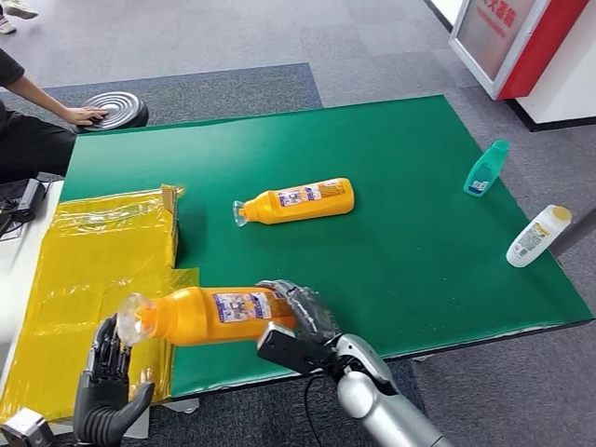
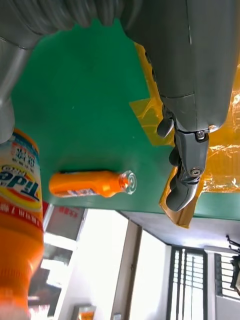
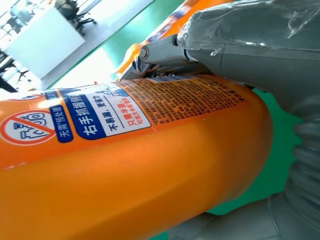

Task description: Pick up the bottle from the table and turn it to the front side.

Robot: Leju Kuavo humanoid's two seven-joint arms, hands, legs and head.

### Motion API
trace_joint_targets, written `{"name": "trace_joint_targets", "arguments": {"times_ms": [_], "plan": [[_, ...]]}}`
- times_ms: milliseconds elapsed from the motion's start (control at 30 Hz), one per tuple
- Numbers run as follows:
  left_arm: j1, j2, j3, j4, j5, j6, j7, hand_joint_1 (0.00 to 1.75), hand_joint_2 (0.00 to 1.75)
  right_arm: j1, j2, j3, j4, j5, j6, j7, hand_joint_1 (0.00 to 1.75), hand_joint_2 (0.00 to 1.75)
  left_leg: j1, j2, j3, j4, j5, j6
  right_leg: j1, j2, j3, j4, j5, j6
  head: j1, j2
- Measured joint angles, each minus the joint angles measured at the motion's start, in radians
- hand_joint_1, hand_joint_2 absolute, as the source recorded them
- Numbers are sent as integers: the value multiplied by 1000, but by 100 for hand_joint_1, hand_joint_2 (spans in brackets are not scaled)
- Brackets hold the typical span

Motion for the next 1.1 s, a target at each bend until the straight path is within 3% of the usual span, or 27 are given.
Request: {"name": "trace_joint_targets", "arguments": {"times_ms": [300,500,700,867,1100], "plan": [[-20,52,-93,0,-76,110,24,0,175,-1,75,122,92,49,-57,-29,175,175,0,0,0,0,0,0,0,0,0,0,0,0,0,0],[-22,98,-158,-2,-66,128,35,0,175,-15,92,162,138,58,-78,-30,175,175,0,0,0,0,0,0,0,0,0,0,0,0,0,0],[-27,156,-251,-13,-94,205,35,0,175,-37,109,188,205,69,-107,-26,175,175,0,0,0,0,0,-1,0,0,-1,0,0,0,0,0],[-33,191,-332,-35,-115,275,-8,0,175,-50,127,196,258,61,-113,-24,175,175,0,0,0,0,0,-1,0,0,-1,0,0,0,0,0],[-34,216,-377,-70,-113,295,-111,0,175,-56,134,196,288,58,-105,-31,175,175,0,0,0,0,0,-1,0,0,-1,0,0,0,0,0]]}}
